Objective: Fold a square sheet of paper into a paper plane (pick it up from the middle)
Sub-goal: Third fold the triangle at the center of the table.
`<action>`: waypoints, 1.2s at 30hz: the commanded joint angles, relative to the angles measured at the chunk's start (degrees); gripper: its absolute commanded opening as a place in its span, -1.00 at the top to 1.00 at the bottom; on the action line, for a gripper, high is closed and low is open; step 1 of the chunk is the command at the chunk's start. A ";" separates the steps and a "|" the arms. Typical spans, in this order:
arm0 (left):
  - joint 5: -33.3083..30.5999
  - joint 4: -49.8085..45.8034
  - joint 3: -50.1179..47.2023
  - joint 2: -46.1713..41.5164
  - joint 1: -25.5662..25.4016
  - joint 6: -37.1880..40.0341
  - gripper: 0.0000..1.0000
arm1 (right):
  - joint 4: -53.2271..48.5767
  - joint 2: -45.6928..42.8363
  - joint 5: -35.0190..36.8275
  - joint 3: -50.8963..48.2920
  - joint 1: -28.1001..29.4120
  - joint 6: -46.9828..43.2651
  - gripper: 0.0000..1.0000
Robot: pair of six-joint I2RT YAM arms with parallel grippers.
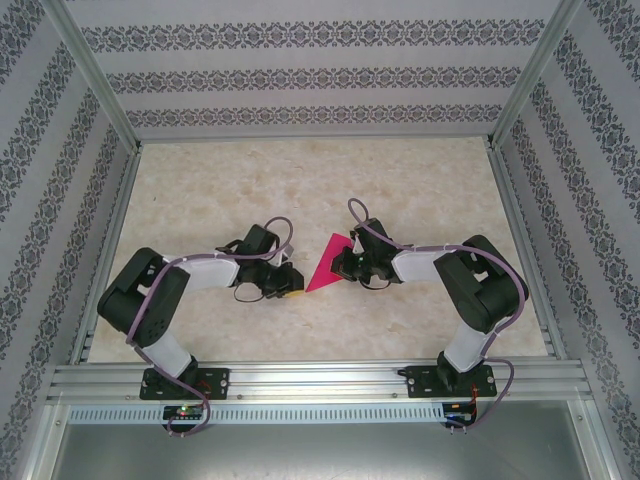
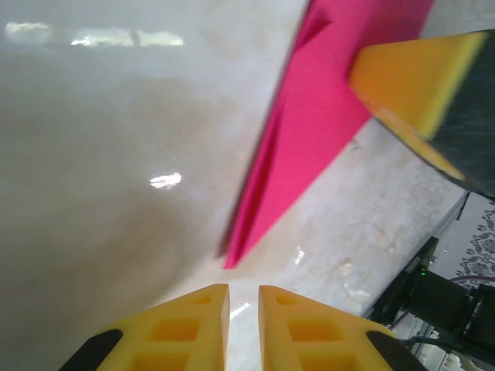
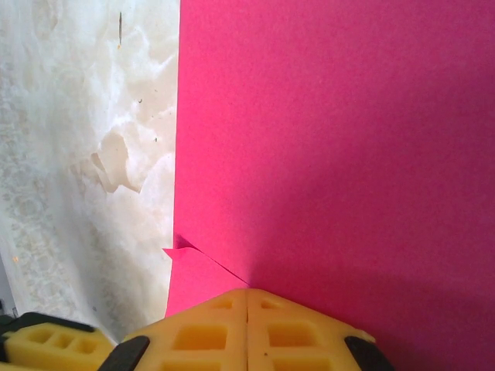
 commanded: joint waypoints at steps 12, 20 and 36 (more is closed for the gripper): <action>-2.94 -0.40 13.82 11.39 -4.99 0.04 0.73 | -4.92 2.12 1.07 0.32 -1.30 -4.01 0.85; -7.91 -1.56 12.58 14.86 -4.99 1.14 0.83 | -2.40 1.41 -1.88 0.24 -1.68 -1.88 0.83; -11.01 -5.15 10.54 15.15 -5.25 3.28 0.89 | -1.20 -1.15 1.61 0.46 1.26 2.09 0.81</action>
